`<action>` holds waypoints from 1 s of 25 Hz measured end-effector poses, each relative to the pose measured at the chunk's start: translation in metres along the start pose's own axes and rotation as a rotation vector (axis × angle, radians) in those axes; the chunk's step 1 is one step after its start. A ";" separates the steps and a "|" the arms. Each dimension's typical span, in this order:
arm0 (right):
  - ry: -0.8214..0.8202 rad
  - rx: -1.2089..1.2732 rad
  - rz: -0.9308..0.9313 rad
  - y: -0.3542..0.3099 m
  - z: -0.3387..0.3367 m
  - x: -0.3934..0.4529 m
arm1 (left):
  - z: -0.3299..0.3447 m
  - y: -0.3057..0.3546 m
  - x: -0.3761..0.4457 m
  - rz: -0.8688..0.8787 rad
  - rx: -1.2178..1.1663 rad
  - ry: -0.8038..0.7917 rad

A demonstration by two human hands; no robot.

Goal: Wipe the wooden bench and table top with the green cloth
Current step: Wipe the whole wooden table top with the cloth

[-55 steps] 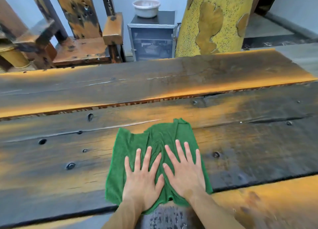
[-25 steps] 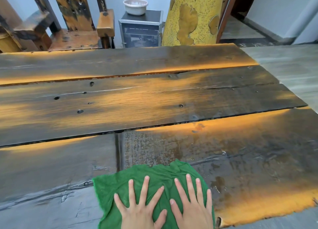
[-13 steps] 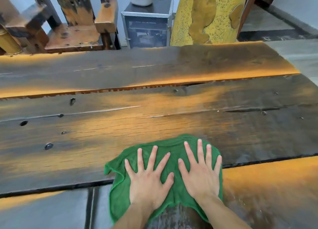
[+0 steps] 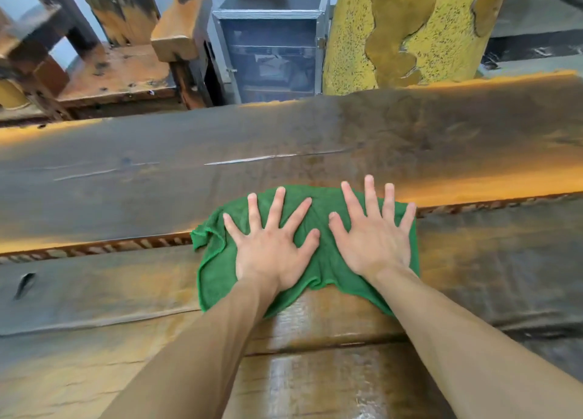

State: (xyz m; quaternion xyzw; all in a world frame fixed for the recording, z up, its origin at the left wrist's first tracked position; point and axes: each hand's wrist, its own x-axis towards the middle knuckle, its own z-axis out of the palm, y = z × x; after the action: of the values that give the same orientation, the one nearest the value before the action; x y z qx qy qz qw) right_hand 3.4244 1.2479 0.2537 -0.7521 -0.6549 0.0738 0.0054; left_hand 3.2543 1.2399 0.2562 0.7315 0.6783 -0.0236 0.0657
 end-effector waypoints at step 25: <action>0.132 0.006 -0.210 0.017 -0.009 0.156 | -0.015 0.045 0.186 0.140 0.016 0.031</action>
State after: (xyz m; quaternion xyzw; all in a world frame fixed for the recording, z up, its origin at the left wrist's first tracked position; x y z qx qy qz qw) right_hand 3.4625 1.4005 0.2451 -0.6826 -0.7281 0.0251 0.0582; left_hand 3.3133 1.4228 0.2512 0.7778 0.6263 -0.0133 0.0507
